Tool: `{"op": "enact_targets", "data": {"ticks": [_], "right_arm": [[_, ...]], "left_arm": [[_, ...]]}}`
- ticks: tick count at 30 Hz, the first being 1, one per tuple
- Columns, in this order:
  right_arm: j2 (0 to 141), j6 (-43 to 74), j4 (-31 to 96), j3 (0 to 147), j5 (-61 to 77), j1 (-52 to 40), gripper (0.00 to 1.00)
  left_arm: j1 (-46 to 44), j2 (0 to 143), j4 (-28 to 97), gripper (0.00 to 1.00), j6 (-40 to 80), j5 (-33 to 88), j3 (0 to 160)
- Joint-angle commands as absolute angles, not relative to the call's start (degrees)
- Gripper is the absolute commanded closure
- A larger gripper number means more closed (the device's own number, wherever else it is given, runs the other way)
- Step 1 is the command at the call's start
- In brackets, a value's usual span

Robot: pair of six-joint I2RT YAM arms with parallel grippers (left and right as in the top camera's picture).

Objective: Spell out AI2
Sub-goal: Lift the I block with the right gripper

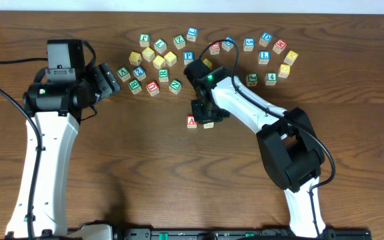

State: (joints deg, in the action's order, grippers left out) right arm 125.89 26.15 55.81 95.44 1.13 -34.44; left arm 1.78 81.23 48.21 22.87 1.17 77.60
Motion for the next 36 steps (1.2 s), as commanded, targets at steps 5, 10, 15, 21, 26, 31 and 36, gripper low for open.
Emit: {"op": "enact_targets", "data": {"ticks": [5, 10, 15, 21, 26, 31, 36], "right_arm": [[126.0, 28.3, 55.5, 94.2, -1.4, -35.0, 0.90], [126.0, 28.7, 55.4, 94.1, -1.5, -35.1, 0.89], [126.0, 28.7, 55.3, 94.1, -1.8, -35.5, 0.89], [126.0, 29.2, 55.2, 94.1, -1.8, -35.7, 0.85], [126.0, 29.4, 55.5, 94.1, -1.1, -35.7, 0.80], [126.0, 29.3, 56.3, 94.1, -0.9, -35.7, 0.78], [126.0, 29.3, 56.6, 94.1, -0.4, -35.7, 0.73]], "left_arm": [[2.0, 81.7, 48.4, 0.12, 23.0, 0.8, 77.8], [2.0, 81.7, 48.4, 0.12, 23.0, 0.8, 77.8], [2.0, 81.7, 48.4, 0.12, 23.0, 0.8, 77.8], [2.0, 81.7, 48.4, 0.12, 23.0, 0.8, 77.8], [2.0, 81.7, 48.4, 0.12, 23.0, 0.8, 77.8], [2.0, 81.7, 48.4, 0.12, 23.0, 0.8, 77.8], [2.0, 81.7, 48.4, 0.12, 23.0, 0.8, 77.8]]}}
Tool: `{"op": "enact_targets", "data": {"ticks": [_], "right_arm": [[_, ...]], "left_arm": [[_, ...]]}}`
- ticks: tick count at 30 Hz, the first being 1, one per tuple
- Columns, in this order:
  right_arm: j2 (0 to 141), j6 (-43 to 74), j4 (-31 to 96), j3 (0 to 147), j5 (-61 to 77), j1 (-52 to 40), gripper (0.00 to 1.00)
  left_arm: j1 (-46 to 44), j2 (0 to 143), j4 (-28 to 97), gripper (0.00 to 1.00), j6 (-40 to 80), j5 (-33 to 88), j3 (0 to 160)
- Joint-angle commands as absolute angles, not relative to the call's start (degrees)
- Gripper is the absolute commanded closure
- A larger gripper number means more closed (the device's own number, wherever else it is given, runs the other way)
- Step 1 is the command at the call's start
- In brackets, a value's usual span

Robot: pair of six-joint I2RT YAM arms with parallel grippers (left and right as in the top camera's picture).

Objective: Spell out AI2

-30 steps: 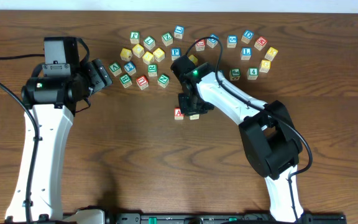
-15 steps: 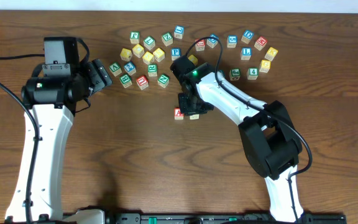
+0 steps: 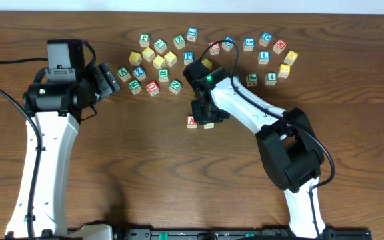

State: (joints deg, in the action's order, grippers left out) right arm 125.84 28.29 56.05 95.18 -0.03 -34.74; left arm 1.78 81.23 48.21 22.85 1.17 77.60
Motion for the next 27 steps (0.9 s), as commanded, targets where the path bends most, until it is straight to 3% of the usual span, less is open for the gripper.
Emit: {"op": "enact_targets", "data": {"ticks": [1, 5, 21, 27], "right_arm": [[126.0, 29.3, 56.6, 94.1, -0.2, -35.7, 0.71], [126.0, 29.3, 56.8, 94.1, 0.4, -35.7, 0.62], [123.9, 27.3, 61.8, 101.5, 0.3, -35.6, 0.62], [118.7, 24.4, 62.6, 103.7, 0.3, -33.6, 0.49]], "left_arm": [[2.0, 81.7, 48.4, 0.12, 23.0, 0.8, 77.8], [2.0, 81.7, 48.4, 0.12, 23.0, 0.8, 77.8], [2.0, 81.7, 48.4, 0.12, 23.0, 0.8, 77.8], [2.0, 81.7, 48.4, 0.12, 23.0, 0.8, 77.8]]}}
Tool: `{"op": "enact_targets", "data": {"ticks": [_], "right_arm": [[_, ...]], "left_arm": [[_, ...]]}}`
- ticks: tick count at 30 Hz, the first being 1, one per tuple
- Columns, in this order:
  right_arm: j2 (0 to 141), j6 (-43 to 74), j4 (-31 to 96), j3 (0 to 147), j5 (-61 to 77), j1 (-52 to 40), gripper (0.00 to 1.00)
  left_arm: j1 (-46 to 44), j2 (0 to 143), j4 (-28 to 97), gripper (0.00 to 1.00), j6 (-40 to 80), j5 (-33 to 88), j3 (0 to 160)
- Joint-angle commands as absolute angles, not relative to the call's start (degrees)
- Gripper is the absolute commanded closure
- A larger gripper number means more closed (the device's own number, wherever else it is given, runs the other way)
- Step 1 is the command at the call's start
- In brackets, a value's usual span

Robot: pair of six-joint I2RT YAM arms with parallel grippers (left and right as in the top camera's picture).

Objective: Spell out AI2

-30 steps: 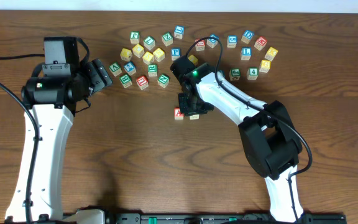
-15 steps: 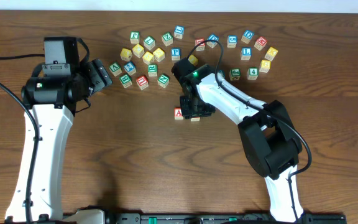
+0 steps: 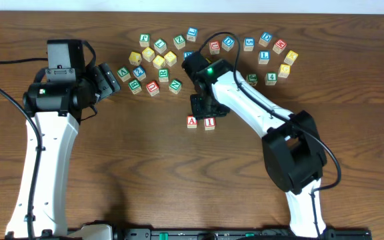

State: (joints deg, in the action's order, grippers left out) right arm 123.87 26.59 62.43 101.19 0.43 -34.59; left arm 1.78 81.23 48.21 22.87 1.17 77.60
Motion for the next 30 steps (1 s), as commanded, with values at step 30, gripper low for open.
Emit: {"op": "enact_targets", "data": {"ticks": [30], "right_arm": [[117.1, 16.7, 58.0, 124.9, 1.2, -29.7, 0.34]], "left_arm": [[2.0, 81.7, 46.0, 0.12, 22.5, -1.1, 77.8]]}}
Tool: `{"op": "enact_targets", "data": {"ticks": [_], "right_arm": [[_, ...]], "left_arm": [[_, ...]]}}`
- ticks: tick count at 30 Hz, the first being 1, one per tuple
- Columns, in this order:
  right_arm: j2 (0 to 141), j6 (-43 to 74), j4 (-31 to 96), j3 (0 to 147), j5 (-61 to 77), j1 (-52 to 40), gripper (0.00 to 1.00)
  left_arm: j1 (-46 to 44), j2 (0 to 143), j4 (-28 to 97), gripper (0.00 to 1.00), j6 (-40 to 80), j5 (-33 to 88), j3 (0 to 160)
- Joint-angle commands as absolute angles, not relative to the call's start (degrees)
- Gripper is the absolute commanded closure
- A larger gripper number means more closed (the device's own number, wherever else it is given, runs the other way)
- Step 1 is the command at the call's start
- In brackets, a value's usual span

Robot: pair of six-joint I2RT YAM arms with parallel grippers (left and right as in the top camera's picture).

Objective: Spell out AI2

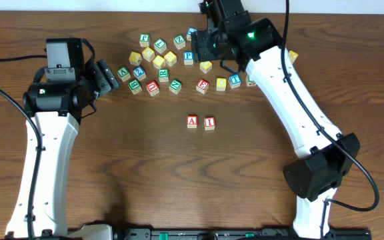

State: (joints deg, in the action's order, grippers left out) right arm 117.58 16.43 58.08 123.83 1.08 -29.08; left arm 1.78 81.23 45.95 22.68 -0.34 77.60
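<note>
Two red-lettered blocks stand side by side in the middle of the table, the A block [192, 121] on the left and the I block [209, 123] touching its right side. My right gripper [205, 45] hangs high over the back cluster of letter blocks, near the blue P block [188, 57]. It looks open and I see nothing in it. My left gripper [110, 75] is open at the cluster's left end, beside a green block [123, 73]. No block with a 2 can be made out.
Several loose blocks lie along the back of the table, among them a yellow group [159, 59], a red one [203, 85], a yellow one [221, 83] and a blue one [235, 81]. The right arm [279, 73] covers more blocks at the back right.
My right gripper was just behind the A and I pair and is now raised over the back cluster. The two blocks stay where they were. The left arm has not moved.
At first my right gripper was down on a block right of the A block, and it stayed there. Later it stood just behind the pair with the I showing beside the A. Now it is far back over the cluster.
</note>
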Motion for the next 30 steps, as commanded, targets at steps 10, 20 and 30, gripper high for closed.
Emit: {"op": "enact_targets", "data": {"ticks": [10, 20, 30], "right_arm": [[117.3, 16.9, 58.0, 124.8, 1.2, -29.7, 0.34], [117.3, 15.6, 57.8, 124.8, 0.9, -29.3, 0.34], [117.3, 15.6, 62.4, 124.8, 0.8, -24.9, 0.28]], "left_arm": [[2.0, 82.6, 45.3, 0.12, 22.5, -1.1, 77.2], [0.3, 87.1, 39.3, 0.19, 20.7, -0.7, 77.6], [-7.9, 104.0, 38.4, 0.20, 20.6, -5.3, 91.5]]}}
